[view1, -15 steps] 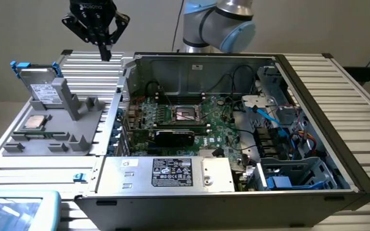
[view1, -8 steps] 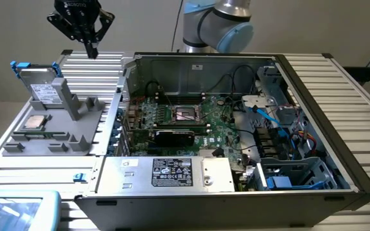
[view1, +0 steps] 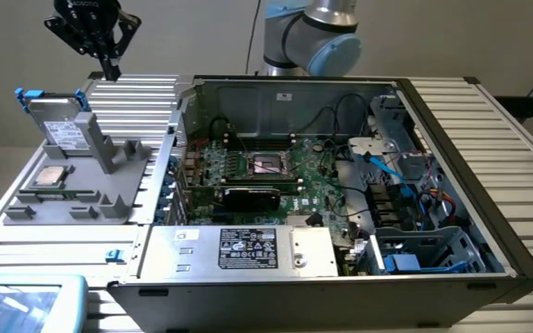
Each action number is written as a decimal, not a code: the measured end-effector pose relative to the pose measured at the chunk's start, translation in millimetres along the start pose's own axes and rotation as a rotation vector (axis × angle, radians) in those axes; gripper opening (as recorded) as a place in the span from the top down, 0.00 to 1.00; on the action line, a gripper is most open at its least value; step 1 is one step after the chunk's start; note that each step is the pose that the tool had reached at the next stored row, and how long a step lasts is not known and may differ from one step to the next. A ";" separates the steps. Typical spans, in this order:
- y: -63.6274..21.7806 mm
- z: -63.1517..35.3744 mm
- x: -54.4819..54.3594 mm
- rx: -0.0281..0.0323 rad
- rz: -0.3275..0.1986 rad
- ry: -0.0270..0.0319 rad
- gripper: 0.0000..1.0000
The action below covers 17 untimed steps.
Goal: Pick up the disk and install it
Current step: 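Reach for the disk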
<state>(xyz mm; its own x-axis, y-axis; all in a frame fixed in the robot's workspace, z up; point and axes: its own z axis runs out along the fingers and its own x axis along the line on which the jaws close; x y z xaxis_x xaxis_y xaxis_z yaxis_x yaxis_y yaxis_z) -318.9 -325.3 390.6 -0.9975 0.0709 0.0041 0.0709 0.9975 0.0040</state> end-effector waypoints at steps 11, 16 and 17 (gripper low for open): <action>16.3 3.4 51.6 0.0046 0.000 -0.0003 0.89; 23.2 5.1 74.8 0.0058 0.000 -0.0003 0.89; 24.5 5.4 79.5 0.0061 0.000 -0.0003 0.89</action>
<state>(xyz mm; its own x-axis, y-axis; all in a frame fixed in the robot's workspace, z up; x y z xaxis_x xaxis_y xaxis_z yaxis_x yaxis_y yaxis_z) -396.4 -295.2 385.6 -0.9975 0.0710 0.0038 0.0710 0.9975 -0.0021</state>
